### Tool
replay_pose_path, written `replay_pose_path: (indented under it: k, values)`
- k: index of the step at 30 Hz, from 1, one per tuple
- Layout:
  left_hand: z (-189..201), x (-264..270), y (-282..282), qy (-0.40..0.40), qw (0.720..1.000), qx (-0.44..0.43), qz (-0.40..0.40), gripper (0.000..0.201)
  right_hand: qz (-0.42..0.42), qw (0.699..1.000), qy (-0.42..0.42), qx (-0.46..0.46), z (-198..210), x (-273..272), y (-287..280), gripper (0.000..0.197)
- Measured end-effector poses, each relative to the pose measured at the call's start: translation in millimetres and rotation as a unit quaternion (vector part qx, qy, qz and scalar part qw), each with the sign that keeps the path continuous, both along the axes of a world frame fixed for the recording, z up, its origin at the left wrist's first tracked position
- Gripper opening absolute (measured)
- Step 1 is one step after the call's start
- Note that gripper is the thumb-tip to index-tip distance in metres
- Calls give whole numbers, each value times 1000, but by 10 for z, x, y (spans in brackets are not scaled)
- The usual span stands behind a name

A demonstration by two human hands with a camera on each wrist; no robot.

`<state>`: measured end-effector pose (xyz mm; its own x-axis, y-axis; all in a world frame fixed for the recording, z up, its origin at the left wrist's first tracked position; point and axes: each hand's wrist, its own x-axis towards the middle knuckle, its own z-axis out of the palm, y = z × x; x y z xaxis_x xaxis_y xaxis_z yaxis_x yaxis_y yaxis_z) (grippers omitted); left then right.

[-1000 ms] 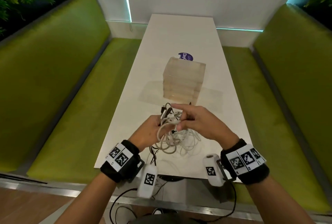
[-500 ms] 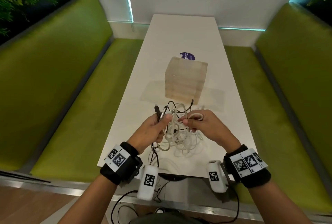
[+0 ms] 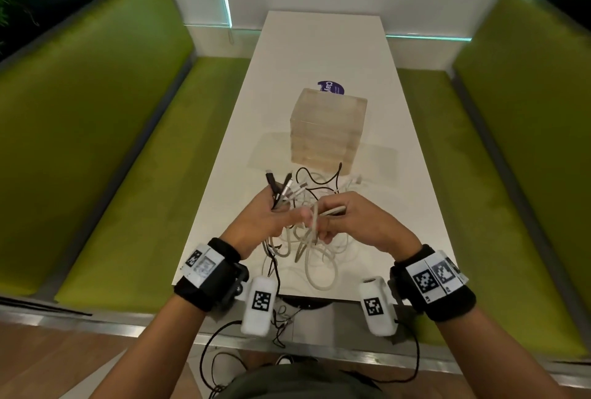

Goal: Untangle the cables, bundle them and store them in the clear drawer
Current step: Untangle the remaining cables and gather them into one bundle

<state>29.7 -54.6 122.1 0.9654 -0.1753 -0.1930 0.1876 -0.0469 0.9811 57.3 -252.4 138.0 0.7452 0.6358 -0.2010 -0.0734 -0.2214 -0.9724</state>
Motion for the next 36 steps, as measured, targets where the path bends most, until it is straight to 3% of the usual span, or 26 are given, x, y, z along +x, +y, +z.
replay_pose_path:
  k: [3,6,8,10,12,15,17,19,20,23,25,27,30,36]
  values:
    - [4,37,201,19,989,-125,74,41,38,998,7,-54,-172,-19,-108,7]
    - [37,59,328,3,987,-123,100,18,156,971,-28,-180,-497,-170,-156,11]
    - [43,52,317,5,988,-121,92,22,218,935,-79,-267,-722,-340,-88,10]
    - [33,27,246,8,990,-118,71,26,245,920,-87,-294,-864,-510,30,13]
    - [21,5,168,9,993,-107,53,27,267,903,-93,-324,-971,-623,126,29]
    - [45,-9,116,9,993,-104,46,26,313,874,-16,-371,-1087,-684,122,82]
    - [73,1,136,13,992,-114,54,26,363,846,19,-391,-1100,-691,64,96]
    - [94,15,169,17,990,-130,61,26,394,825,0,-405,-1070,-671,11,84]
    - [98,22,184,19,988,-139,62,26,391,829,-14,-400,-1058,-647,-7,73]
    - [97,30,206,18,985,-162,60,26,284,889,-38,-356,-991,-469,-57,36]
    - [90,29,200,18,984,-170,58,26,153,936,-43,-315,-937,-256,-125,20]
    - [86,27,185,19,982,-177,56,26,5,957,-75,-281,-882,-11,-214,12]
    - [93,33,168,15,981,-186,57,25,-171,946,-105,-253,-860,297,-311,5]
    - [104,64,169,11,980,-187,67,26,-228,907,-179,-306,-966,474,-156,17]
